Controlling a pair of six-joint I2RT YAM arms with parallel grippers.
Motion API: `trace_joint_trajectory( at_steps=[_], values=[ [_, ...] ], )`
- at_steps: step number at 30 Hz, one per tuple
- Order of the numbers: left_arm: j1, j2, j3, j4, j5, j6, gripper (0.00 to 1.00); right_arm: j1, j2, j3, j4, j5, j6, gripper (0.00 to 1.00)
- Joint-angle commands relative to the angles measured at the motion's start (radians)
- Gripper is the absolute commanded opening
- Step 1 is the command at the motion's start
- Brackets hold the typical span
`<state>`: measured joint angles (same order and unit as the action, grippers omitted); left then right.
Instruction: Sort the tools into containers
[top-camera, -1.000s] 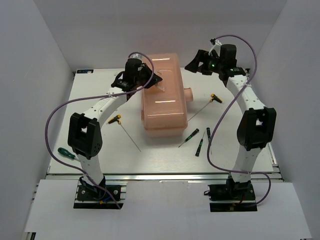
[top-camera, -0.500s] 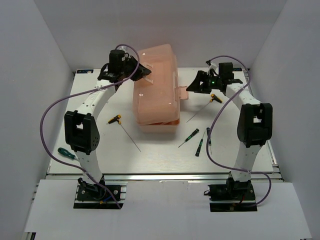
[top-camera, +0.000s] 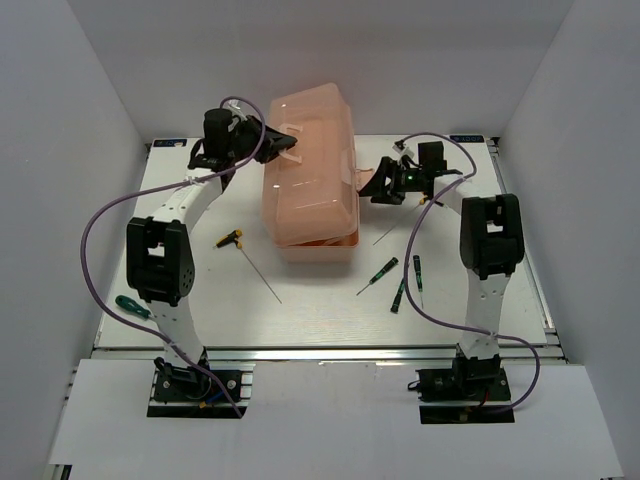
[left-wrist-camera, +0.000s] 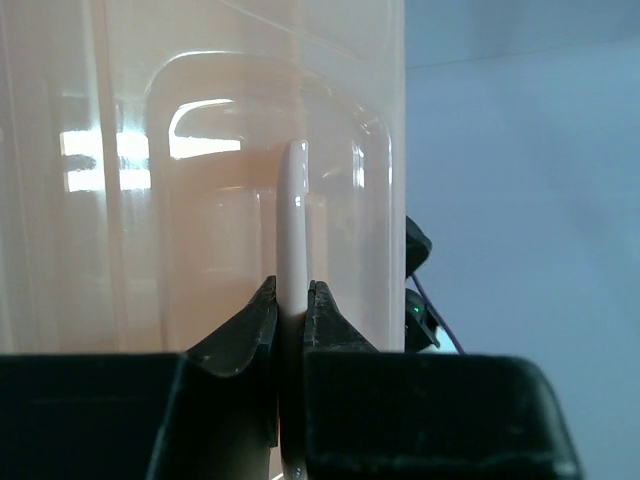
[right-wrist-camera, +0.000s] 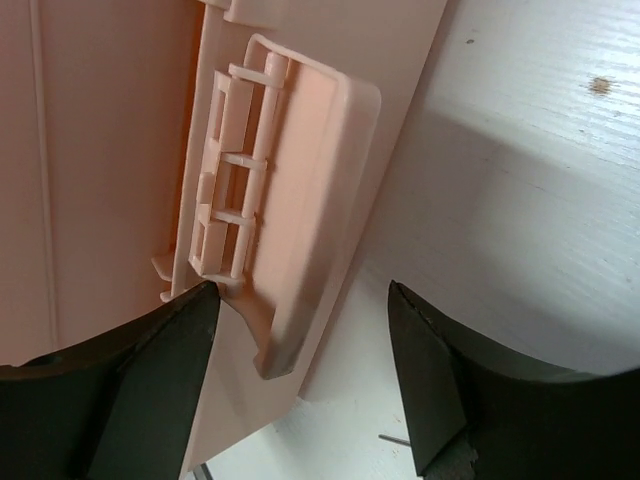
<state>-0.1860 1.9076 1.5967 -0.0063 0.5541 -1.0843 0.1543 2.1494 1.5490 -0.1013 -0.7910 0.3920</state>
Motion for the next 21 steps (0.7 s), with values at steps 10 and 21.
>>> trace_joint_trajectory(
  at_steps=[10,21],
  values=[
    [0.151,-0.097,-0.147,0.483,0.156,-0.264,0.00,-0.002,-0.204,-0.076,-0.031,-0.070,-0.087,0.75],
    [0.160,-0.081,-0.257,0.666,0.150,-0.359,0.00,0.135,-0.253,-0.119,-0.129,0.164,-0.004,0.74]
  ],
)
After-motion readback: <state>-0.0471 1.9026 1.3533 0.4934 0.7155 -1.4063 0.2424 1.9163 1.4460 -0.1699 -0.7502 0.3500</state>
